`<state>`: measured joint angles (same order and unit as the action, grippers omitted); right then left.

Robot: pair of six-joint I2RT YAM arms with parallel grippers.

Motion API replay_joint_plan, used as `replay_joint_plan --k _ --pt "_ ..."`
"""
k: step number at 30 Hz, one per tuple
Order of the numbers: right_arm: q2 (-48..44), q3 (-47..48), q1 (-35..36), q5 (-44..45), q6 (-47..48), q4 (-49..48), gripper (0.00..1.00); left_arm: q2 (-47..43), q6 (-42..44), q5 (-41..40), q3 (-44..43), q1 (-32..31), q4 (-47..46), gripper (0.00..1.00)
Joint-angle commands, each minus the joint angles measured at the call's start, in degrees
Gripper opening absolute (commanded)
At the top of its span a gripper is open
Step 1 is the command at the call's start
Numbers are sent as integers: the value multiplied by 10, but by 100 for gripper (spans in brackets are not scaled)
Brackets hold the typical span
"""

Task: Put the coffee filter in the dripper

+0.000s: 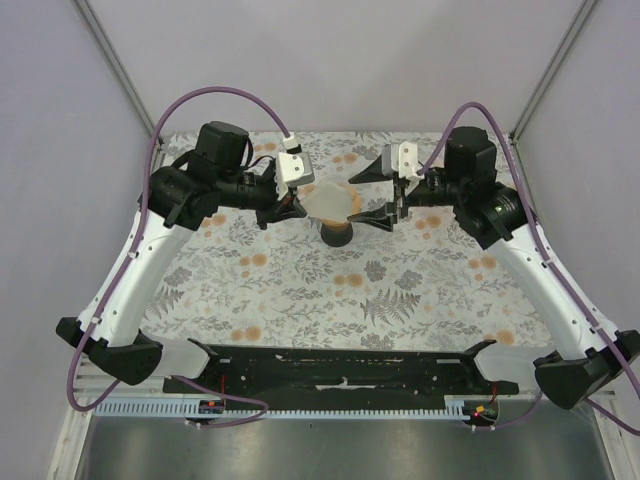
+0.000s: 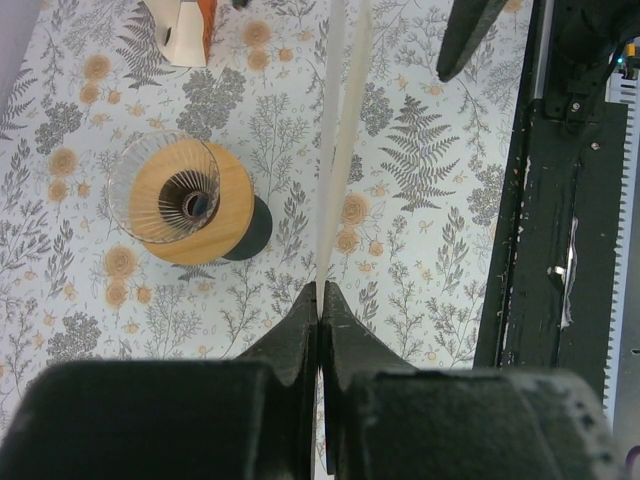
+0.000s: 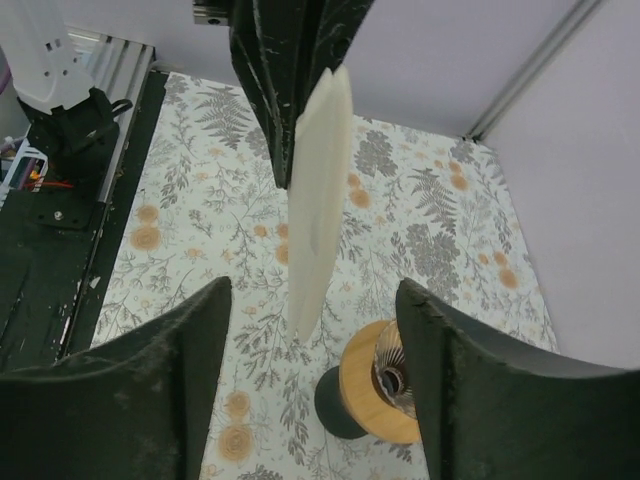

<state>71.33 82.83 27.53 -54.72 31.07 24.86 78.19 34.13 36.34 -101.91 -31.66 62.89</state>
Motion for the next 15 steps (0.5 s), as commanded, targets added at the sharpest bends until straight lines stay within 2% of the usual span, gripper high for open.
replay_joint_plan --k 1,2,6,9,12,15 --pt "28 19 10 -62 -28 -17 64 -6 -6 19 0 -3 -16 2" --pt "35 28 14 -63 -35 -17 56 -5 -6 23 0 -3 -15 2" --pt "43 33 18 -65 -40 -16 33 -8 -7 39 -1 -3 -16 2" --pt "35 22 18 -52 -42 -16 2 -14 -7 43 -6 -3 -15 5" --pt "28 16 18 -26 -56 -17 0 -17 -15 48 -13 -4 -16 38" --pt "21 7 17 13 -69 -17 0 -19 -29 49 -38 -2 -13 56"
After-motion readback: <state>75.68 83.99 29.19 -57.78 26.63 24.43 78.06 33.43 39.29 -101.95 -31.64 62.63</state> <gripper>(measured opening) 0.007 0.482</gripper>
